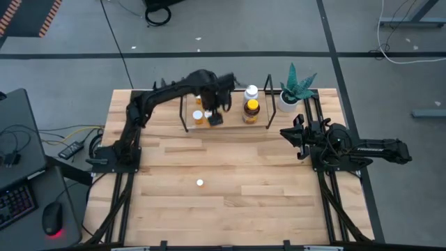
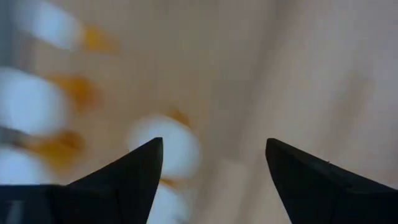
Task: Pick and place medicine bottles onto shelf by color
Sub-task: Put the small orange pill bottle on the shelf
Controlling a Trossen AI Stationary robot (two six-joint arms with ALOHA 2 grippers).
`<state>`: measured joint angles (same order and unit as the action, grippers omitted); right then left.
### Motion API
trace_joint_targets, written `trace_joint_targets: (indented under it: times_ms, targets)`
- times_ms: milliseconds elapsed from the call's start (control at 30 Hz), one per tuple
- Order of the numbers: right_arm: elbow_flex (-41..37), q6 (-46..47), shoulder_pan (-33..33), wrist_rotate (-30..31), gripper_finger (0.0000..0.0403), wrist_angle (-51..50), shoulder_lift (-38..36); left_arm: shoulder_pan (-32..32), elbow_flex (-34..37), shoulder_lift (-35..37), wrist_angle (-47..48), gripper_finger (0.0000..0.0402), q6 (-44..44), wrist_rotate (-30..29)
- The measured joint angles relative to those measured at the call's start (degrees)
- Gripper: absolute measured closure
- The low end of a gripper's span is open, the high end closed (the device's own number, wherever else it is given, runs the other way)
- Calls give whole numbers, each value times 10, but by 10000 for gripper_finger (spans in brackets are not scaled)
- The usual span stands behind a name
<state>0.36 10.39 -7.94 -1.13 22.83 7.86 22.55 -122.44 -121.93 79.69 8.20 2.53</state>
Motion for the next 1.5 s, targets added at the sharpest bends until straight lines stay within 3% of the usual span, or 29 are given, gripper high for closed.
trace_joint_targets:
  times_ms: [167, 433, 700, 833, 1033, 1200, 1333, 1500]
  targets:
    - [0, 0, 0, 0, 346, 0, 0, -85, 15, 0, 85, 122, -19, 33]
    - [0, 0, 0, 0, 346, 0, 0, -237, 70, -1, 84, 150, -23, 31]
    - [0, 0, 0, 0, 346, 0, 0, -334, 176, 20, 66, 194, -57, -44]
    - [0, 0, 0, 0, 346, 1, 0, -353, 258, 84, 19, 220, -93, -73]
    - [0, 0, 0, 0, 346, 4, 0, -365, 404, 199, -140, 248, -187, -75]
    - [0, 0, 0, 0, 346, 4, 0, -390, 491, 231, -214, 255, -241, -74]
    - [0, 0, 0, 0, 346, 4, 0, -408, 531, 229, -253, 237, -269, -74]
    - [0, 0, 0, 0, 346, 6, 0, -423, 564, 226, -343, 181, -290, -68]
